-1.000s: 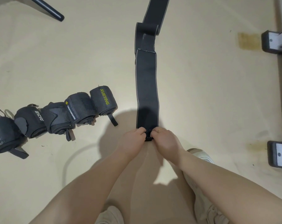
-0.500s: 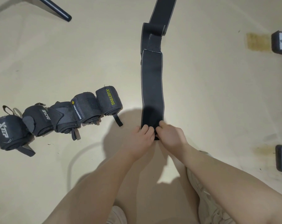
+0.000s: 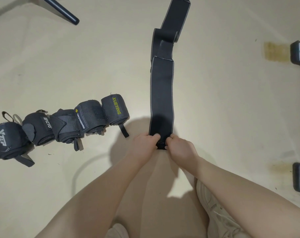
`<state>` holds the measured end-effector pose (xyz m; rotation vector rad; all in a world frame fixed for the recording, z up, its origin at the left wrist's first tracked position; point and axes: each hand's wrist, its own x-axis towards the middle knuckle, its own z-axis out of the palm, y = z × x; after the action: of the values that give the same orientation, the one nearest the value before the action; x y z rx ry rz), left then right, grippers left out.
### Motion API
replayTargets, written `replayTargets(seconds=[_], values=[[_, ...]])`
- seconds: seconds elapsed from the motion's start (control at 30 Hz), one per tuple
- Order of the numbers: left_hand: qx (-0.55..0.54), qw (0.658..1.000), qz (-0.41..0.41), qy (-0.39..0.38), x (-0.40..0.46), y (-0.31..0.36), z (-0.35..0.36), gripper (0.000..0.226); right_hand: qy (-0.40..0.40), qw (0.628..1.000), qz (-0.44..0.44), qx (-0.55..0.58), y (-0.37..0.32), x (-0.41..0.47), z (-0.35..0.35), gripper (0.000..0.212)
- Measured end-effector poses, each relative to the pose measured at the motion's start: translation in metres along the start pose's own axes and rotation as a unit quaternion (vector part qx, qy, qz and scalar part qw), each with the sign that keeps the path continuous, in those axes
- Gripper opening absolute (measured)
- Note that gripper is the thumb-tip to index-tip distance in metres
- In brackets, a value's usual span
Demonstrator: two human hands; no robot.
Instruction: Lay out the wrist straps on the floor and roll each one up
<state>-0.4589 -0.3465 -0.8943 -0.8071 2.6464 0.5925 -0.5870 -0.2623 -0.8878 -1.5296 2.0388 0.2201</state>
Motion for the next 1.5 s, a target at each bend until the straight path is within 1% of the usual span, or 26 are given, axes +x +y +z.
replayTargets(seconds=[0.07,0.1,0.13,0.2,0.23,0.3,0.37,0.43,0.57,0.63,0.67,0.7,0.77,0.8,0.83,0.87,0.93,1.0,1.07,1.1,1.13,1.2,1.3,1.4,1.47,1.5], values=[[-0.012,0.999,-0.032,-0.019,0.003,-0.003,0.001,0.017,-0.007,1.000,0.014,0.010,-0.001,0.004,-0.002,0.024],[-0.019,0.999,-0.033,-0.015,0.001,-0.003,-0.003,0.015,-0.014,0.999,0.026,0.017,-0.002,0.005,-0.004,0.024],[-0.026,0.999,-0.022,0.017,0.000,-0.002,-0.004,0.012,-0.016,0.999,0.044,0.028,-0.003,0.007,-0.006,0.022],[0.035,0.997,0.017,0.059,0.000,-0.003,0.000,0.010,-0.024,0.993,0.091,0.067,-0.006,0.011,-0.008,0.017],[0.062,0.994,0.035,0.079,0.001,-0.006,0.003,0.016,-0.025,0.989,0.112,0.093,-0.007,0.013,-0.008,0.015],[0.111,0.989,0.063,0.080,-0.002,-0.006,0.003,0.029,-0.025,0.980,0.139,0.139,-0.009,0.016,-0.008,0.011],[0.135,0.981,0.080,0.112,-0.003,-0.006,0.005,0.031,-0.019,0.970,0.164,0.178,-0.010,0.017,-0.009,0.005],[0.153,0.977,0.086,0.119,-0.002,-0.004,0.006,0.031,0.006,0.966,0.177,0.187,-0.011,0.014,-0.012,0.008],[0.177,0.977,0.101,0.070,0.002,0.001,0.001,0.008,0.069,0.989,0.098,0.083,-0.016,0.008,-0.009,0.011],[0.167,0.980,0.095,0.046,0.008,0.001,0.002,0.022,0.107,0.993,0.026,0.035,-0.015,0.006,-0.010,0.031],[0.153,0.984,0.085,0.039,0.011,0.002,-0.002,0.027,0.100,0.995,-0.011,-0.012,-0.015,0.004,-0.014,0.041],[0.152,0.985,0.073,0.045,0.012,0.003,-0.005,0.028,0.093,0.993,-0.026,-0.061,-0.012,0.002,-0.016,0.043],[0.151,0.986,0.062,0.034,0.012,0.005,-0.014,0.020,0.062,0.992,-0.050,-0.103,-0.003,0.003,-0.013,0.039],[0.146,0.988,0.052,-0.002,0.014,0.006,-0.016,0.016,0.056,0.988,-0.067,-0.128,-0.001,0.001,-0.011,0.037],[0.152,0.987,0.048,-0.034,0.018,0.006,-0.016,0.020,0.048,0.986,-0.078,-0.138,-0.001,0.001,-0.011,0.036],[0.145,0.987,0.033,-0.061,0.020,0.008,-0.020,0.023,0.054,0.985,-0.088,-0.142,-0.002,0.003,-0.013,0.035],[0.127,0.990,0.015,-0.061,0.023,0.013,-0.026,0.025,0.088,0.984,-0.080,-0.135,-0.005,0.005,-0.022,0.031],[0.063,0.996,-0.028,-0.049,0.028,0.012,-0.028,0.028,0.087,0.992,-0.045,-0.083,-0.005,0.009,-0.027,0.015],[0.003,0.998,-0.055,-0.029,0.032,0.010,-0.031,0.034,0.045,0.998,0.007,-0.048,-0.004,0.015,-0.032,0.024],[-0.006,0.998,-0.060,-0.006,0.033,0.008,-0.032,0.034,0.047,0.998,0.027,-0.020,-0.002,0.017,-0.032,0.025],[-0.010,0.998,-0.055,0.009,0.035,0.006,-0.030,0.032,0.060,0.997,0.039,0.000,0.000,0.019,-0.032,0.024],[0.021,1.000,-0.013,-0.001,0.035,0.003,-0.025,0.028,0.076,0.995,0.056,0.026,0.003,0.024,-0.027,0.018],[0.020,0.999,0.045,0.017,0.033,0.003,-0.018,0.021,0.073,0.992,0.076,0.065,0.005,0.025,-0.031,0.016],[0.014,0.999,0.027,0.014,0.035,0.004,-0.018,0.015,0.058,0.998,0.022,0.005,0.003,0.026,-0.034,0.015],[0.028,1.000,0.008,0.000,0.039,0.005,-0.017,0.021,0.078,0.994,-0.042,-0.066,0.001,0.024,-0.032,0.013],[0.029,1.000,0.002,0.002,0.041,0.004,-0.017,0.022,0.084,0.991,-0.068,-0.074,0.002,0.024,-0.030,0.023]])
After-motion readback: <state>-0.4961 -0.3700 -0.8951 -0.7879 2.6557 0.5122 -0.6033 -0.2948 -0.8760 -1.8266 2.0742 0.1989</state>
